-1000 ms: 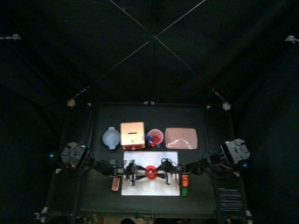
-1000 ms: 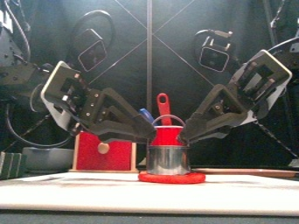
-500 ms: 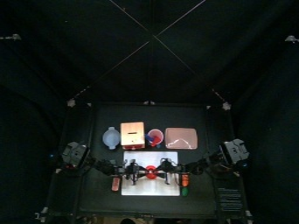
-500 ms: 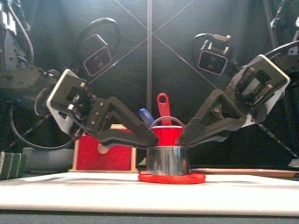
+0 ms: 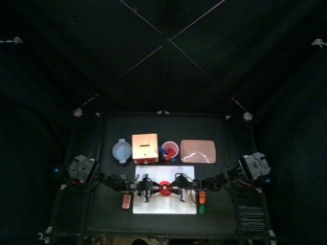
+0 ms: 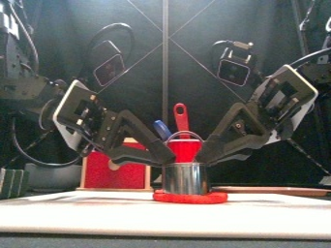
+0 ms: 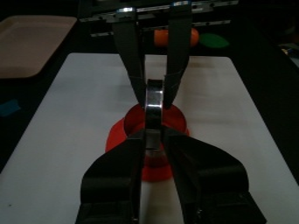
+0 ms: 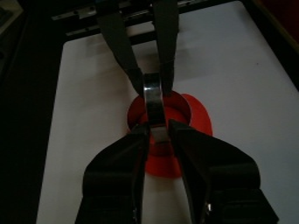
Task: Get the cutter from the drawer then cut the dough then place the extra dough in the bowl
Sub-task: Cut the dough
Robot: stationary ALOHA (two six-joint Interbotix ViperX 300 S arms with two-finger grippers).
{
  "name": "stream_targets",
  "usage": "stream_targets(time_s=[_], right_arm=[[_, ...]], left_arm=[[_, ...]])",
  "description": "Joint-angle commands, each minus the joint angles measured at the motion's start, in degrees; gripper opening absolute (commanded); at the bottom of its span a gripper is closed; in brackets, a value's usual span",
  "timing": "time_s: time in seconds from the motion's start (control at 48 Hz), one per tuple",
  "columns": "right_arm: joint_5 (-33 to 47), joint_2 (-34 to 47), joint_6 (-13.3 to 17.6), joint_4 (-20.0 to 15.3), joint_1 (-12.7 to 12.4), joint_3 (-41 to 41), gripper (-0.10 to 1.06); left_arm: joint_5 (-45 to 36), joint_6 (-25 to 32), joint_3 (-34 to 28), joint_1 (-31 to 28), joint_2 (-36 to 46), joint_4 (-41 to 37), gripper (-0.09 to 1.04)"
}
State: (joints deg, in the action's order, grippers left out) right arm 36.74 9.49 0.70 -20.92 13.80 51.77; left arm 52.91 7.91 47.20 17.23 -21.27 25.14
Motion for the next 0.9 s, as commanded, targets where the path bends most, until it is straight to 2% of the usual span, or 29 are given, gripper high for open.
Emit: stream_targets(time_s=[0.021, 0.896], right_arm=[[-0.5, -0.4, 0.2, -0.3, 0.1, -0.3, 0.66], [-3.9, 0.7, 0.7, -0.7, 1.1, -1.0, 0.66]], left_arm=[[-0.3, -0.1, -0.6, 0.0, 0.2, 0.1, 0.65], [-4.4, -0.6, -0.4, 0.5, 0.0, 0.5, 0.65]])
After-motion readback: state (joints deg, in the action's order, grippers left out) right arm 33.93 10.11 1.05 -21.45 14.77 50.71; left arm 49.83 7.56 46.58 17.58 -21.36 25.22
